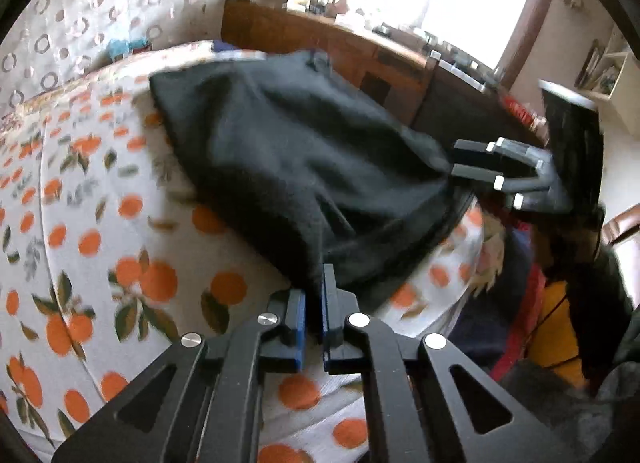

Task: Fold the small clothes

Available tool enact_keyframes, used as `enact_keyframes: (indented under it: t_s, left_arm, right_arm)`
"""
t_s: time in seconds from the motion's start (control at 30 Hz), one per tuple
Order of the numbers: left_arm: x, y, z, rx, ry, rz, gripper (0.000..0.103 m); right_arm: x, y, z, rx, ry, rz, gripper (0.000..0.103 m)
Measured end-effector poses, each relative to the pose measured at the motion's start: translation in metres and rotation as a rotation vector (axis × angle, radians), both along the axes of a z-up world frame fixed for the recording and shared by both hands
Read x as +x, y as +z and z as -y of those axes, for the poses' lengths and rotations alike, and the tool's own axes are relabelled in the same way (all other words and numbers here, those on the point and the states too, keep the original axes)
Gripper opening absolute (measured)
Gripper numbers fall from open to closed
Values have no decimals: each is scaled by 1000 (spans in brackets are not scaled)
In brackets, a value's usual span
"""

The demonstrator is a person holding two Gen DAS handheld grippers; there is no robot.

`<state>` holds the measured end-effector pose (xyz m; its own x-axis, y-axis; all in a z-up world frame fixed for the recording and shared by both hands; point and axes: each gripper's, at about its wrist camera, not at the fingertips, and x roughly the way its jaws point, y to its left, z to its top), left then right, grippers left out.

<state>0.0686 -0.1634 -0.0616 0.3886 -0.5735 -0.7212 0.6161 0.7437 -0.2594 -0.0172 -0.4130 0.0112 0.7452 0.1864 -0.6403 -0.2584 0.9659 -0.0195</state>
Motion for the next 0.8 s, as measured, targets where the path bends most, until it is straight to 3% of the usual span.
enact_keyframes:
  t_s: [0.1, 0.2, 0.33, 0.43, 0.63, 0.67, 0.73, 0.8]
  left_arm:
    - [6, 25, 2, -50, 11, 33, 6]
    - [15, 52, 8, -83, 21, 80, 6]
    - [23, 71, 12, -102, 27, 119, 6]
    - [29, 74, 11, -111, 38, 129, 6]
    - [40, 76, -1, -132, 79, 132, 6]
    - [43, 76, -3, -133, 81, 130, 6]
    - [49, 75, -7, -141, 90, 128, 6]
    - [58, 77, -9, -140, 106, 135, 6]
  right_arm:
    - [-5, 2, -15, 21, 74, 16, 64]
    - [-12, 3, -30, 30, 143, 30, 71]
    - [-15, -2, -44, 9, 188, 23, 74]
    - [-7, -11, -46, -26, 187, 11, 74]
    - [11, -19, -11, -99, 59, 1, 72]
    - [13, -19, -5, -101, 53, -1, 65]
    - [18, -15, 4, -103, 53, 7, 24]
    - [25, -2, 13, -89, 66, 36, 12]
